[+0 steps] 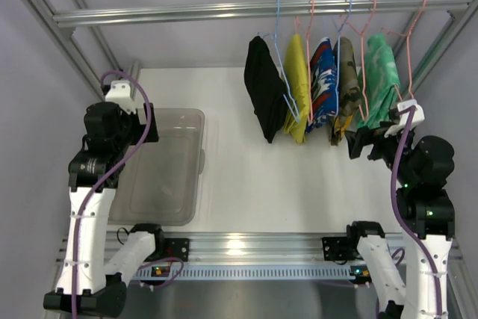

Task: Remove the trousers from the hanger

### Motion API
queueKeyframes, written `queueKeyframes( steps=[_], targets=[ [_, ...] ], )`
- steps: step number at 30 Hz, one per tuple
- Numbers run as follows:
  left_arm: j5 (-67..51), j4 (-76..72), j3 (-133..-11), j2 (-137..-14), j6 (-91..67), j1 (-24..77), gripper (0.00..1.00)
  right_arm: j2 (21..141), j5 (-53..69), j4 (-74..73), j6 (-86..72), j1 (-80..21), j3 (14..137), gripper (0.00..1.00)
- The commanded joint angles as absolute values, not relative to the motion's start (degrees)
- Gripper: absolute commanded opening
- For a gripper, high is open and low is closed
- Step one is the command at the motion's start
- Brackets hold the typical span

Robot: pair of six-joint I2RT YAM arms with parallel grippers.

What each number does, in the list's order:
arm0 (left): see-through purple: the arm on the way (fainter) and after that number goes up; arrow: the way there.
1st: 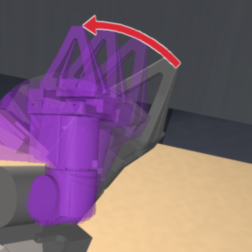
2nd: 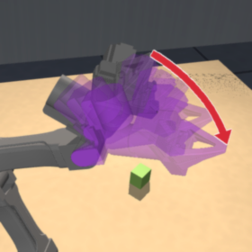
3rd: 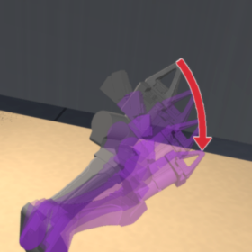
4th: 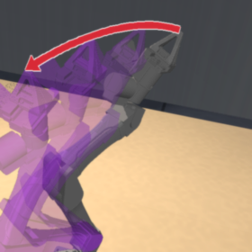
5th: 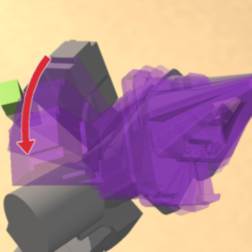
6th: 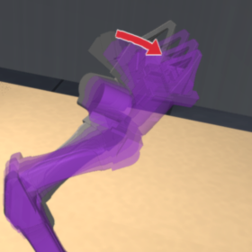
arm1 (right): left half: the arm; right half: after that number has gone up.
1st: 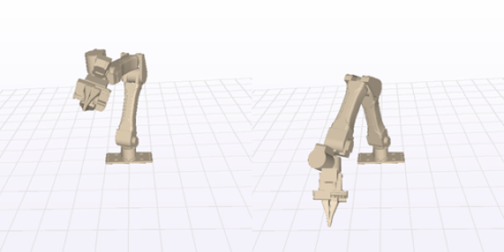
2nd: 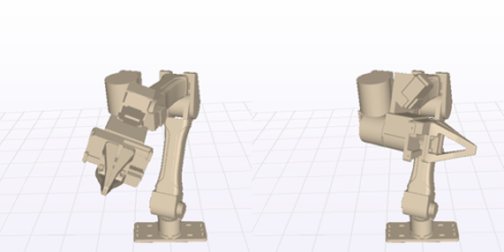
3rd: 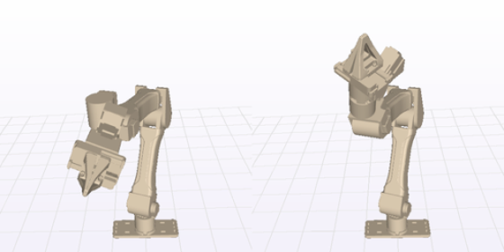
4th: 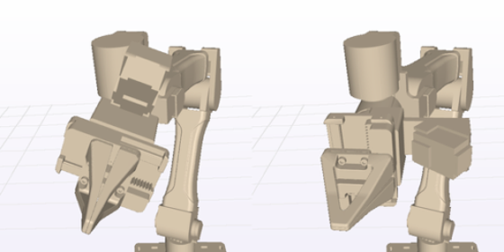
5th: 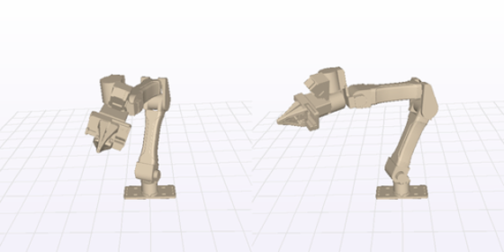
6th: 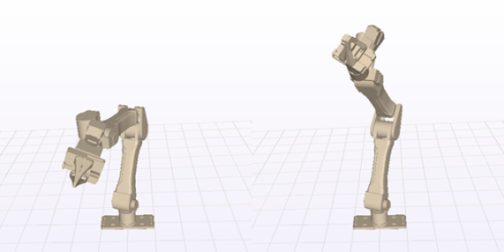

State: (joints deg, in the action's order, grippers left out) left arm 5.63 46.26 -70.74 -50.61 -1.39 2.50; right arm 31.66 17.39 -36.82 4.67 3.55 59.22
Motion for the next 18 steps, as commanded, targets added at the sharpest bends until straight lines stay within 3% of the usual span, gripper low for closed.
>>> queueKeyframes(
  steps=[1, 10, 14, 16, 17, 18],
  targets=[
    [7.82, 42.98, -70.58, -49.48, -2.20, 2.20, 0.99, 32.08, 18.28, -35.86, 3.87, 4.31, 58.98, 0.99],
    [0.99, 42.37, -68.73, -47.73, -4.04, 2.20, 0.99, 32.26, 18.81, -35.95, 3.52, 4.31, 58.45, 1.00],
    [-20.26, 38.25, -68.21, -48.60, -9.03, 2.20, 0.99, 32.78, 19.16, -36.38, 3.25, 4.31, 58.45, 1.00],
    [-34.67, 29.05, -66.37, -49.74, -17.25, 2.20, 0.99, 33.13, 19.16, -36.47, 2.99, 4.31, 58.71, 0.99],
    [-41.42, 17.43, -62.96, -49.83, -21.40, 2.37, 0.99, 33.31, 19.16, -36.47, 2.38, 4.31, 58.80, 0.99],
    [-42.96, 17.32, -61.28, -50.10, -26.23, 2.46, 0.99, 33.40, 19.33, -36.56, 2.03, 4.31, 58.89, 0.99]
  ],
)
